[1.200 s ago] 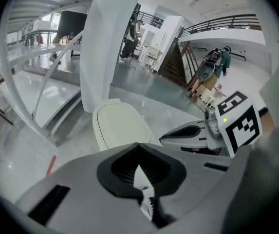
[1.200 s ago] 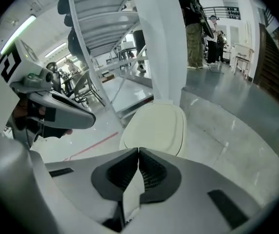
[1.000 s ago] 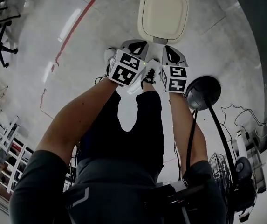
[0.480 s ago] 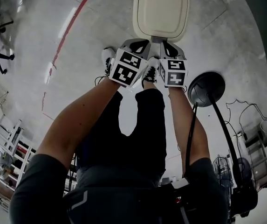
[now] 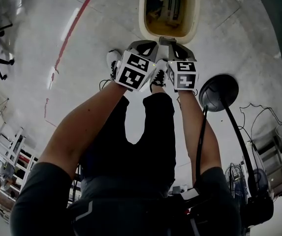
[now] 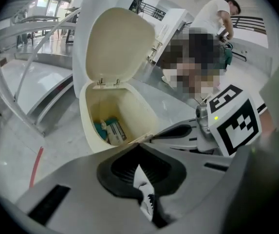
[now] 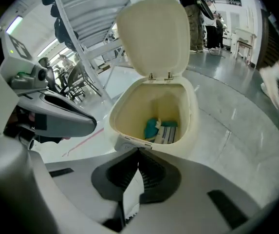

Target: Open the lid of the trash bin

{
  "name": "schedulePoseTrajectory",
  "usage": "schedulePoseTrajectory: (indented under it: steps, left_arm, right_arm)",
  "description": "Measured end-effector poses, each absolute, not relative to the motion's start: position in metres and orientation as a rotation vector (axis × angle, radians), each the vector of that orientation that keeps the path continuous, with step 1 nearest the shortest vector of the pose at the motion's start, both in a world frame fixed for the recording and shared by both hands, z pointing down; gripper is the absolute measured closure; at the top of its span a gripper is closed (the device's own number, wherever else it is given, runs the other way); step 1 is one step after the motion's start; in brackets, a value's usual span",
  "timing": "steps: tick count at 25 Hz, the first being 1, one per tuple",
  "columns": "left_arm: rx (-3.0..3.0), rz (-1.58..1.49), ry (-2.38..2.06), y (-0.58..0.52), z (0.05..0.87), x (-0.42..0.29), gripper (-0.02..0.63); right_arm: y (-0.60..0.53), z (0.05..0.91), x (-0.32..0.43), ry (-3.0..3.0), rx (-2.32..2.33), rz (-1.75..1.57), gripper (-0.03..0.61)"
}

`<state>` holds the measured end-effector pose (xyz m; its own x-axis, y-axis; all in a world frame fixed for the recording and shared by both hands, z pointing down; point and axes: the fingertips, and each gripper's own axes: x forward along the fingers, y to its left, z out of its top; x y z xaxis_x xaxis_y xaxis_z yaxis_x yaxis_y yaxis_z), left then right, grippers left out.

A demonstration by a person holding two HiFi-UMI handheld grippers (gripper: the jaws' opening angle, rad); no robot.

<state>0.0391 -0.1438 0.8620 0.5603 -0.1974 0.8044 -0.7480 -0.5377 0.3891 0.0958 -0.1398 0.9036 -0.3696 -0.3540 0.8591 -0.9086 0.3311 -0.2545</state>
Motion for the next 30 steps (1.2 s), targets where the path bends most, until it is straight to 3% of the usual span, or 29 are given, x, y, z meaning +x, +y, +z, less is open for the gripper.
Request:
schedulePoseTrajectory:
  steps: [18,30]
  left_arm:
    - [2.02,0.924,-0.798,-0.129,0.857,0.026,0.606]
    - [2.088,0.843,-0.874,-0.154,0.733,0.012,0.606]
  right_arm:
    - [-0.14,0.904,0.099,-1.867,1.159,1.065,0.552]
    - [-0.157,0.788,0.122,-1.879,1.263,1.1,0.551]
